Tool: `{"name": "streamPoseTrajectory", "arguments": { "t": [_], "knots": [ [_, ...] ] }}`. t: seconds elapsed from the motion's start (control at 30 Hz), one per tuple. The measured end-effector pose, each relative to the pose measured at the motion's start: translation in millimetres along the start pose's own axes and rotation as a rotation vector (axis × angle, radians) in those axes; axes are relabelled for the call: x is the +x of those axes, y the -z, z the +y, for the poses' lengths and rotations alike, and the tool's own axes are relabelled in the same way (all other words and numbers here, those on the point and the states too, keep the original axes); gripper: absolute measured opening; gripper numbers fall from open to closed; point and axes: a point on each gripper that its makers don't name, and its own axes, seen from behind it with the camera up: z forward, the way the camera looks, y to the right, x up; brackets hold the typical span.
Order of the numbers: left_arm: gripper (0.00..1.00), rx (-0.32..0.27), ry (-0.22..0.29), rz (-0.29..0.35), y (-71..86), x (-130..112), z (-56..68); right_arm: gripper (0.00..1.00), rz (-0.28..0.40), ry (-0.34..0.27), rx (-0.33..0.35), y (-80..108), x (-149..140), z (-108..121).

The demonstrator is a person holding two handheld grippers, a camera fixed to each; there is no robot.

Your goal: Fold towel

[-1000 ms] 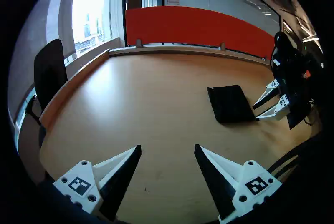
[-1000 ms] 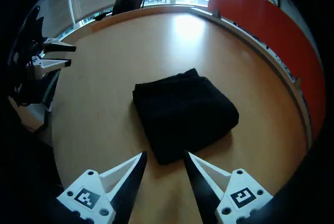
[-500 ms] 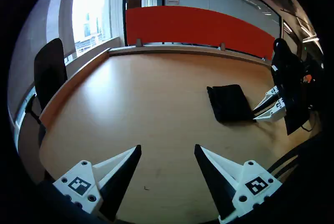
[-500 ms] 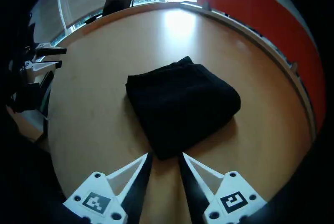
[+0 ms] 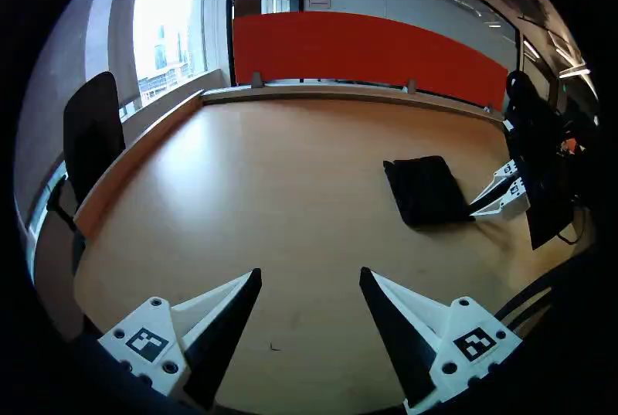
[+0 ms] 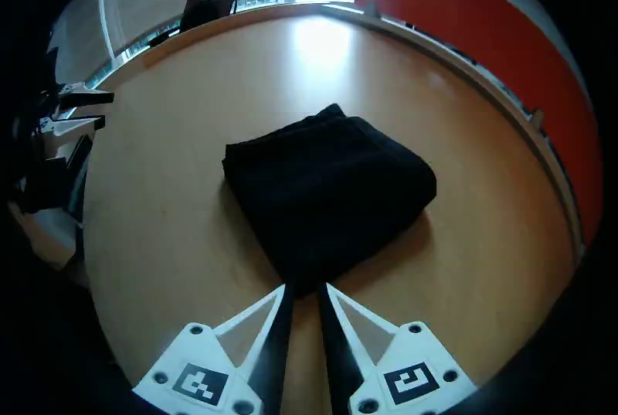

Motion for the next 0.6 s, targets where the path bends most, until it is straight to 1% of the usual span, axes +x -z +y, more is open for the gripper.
{"name": "streamPoseTrajectory", "arguments": {
  "t": [0.17, 0.37, 0.6],
  "knots": [
    [0.94, -0.002, -0.001, 0.003, 0.3, 0.8, 0.6, 0.23, -0.002, -0.003, -0.007, 0.6, -1.9, 0.9],
    [0.94, -0.003, -0.003, 0.003, 0.9, 0.7, 0.5, 0.06, -0.001, -0.014, -0.027, 2.7, -3.5, 8.4],
    [0.94, -0.008, -0.004, 0.003, 0.9, 1.0, 1.8, 0.05, 0.009, -0.026, -0.031, 5.7, -1.0, 12.1]
  ]
}}
